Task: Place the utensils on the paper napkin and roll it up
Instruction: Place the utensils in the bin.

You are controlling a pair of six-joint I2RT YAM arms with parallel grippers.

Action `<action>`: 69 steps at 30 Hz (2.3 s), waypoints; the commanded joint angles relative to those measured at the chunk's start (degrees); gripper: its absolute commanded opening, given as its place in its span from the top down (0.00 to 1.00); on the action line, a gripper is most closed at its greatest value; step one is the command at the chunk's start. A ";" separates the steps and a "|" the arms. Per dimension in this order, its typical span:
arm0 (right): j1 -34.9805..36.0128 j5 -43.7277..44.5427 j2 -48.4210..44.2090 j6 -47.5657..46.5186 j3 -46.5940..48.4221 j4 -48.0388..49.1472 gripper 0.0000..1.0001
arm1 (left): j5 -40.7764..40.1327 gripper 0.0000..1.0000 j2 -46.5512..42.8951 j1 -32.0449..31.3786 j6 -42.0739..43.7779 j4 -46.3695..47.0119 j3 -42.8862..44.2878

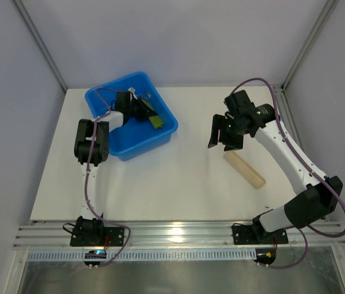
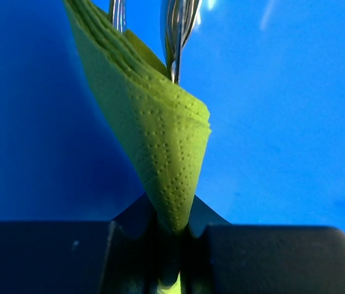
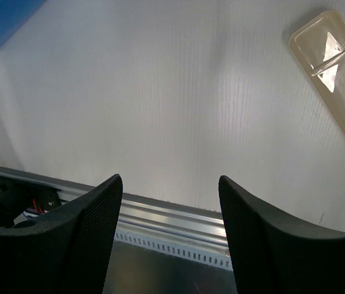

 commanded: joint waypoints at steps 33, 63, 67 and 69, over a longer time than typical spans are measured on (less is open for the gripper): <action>-3.51 -4.07 1.28 -3.62 2.02 -0.79 0.32 | -4.81 0.74 3.76 -0.59 7.30 -11.77 5.05; -5.27 -6.18 1.20 -4.14 0.96 0.09 0.32 | -10.79 0.28 4.12 -0.67 7.74 -20.73 3.73; -5.36 -6.79 1.02 -3.97 0.35 0.70 0.32 | -12.02 0.10 2.80 -0.76 7.30 -22.49 2.24; -5.27 -6.97 1.02 -3.88 0.17 0.88 0.32 | -12.38 0.10 1.57 -0.67 6.51 -23.37 1.19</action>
